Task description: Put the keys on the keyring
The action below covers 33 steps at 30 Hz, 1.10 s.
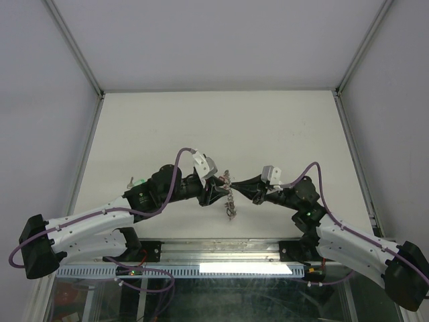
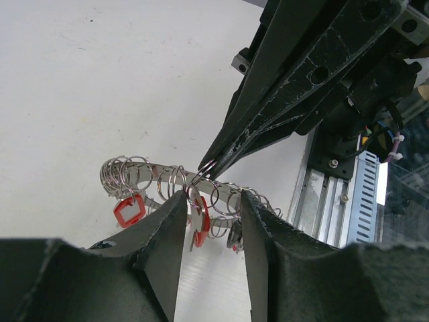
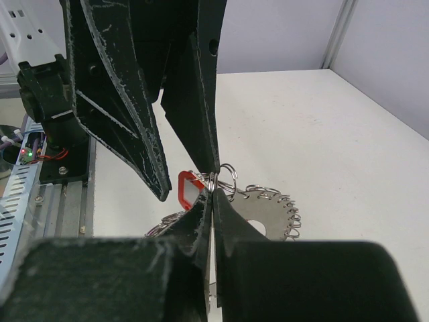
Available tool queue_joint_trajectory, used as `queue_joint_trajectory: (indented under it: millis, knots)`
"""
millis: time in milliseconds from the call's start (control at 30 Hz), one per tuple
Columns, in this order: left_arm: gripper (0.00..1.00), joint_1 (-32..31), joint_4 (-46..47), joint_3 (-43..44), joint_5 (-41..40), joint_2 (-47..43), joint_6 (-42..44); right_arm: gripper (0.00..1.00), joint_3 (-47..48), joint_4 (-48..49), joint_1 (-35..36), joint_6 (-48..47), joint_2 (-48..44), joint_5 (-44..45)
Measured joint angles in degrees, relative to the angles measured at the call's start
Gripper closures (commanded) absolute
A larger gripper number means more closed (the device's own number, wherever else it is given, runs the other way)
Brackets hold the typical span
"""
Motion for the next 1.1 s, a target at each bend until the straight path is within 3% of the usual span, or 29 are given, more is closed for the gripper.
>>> queue_joint_trajectory:
  millis: [833,967,1100]
  knots:
    - [0.57,0.0,-0.98,-0.02,-3.5,0.24,0.13,1.0,0.2,0.02,0.0,0.13,0.0,-0.02]
    - [0.64,0.0,-0.17,-0.07,-2.1,0.24,0.35,1.0,0.22,0.04,0.0,0.26,0.0,-0.02]
    - [0.77,0.02,0.76,-0.11,-0.79,0.63,0.9,1.0,0.22,0.04,0.0,0.26,0.0,-0.04]
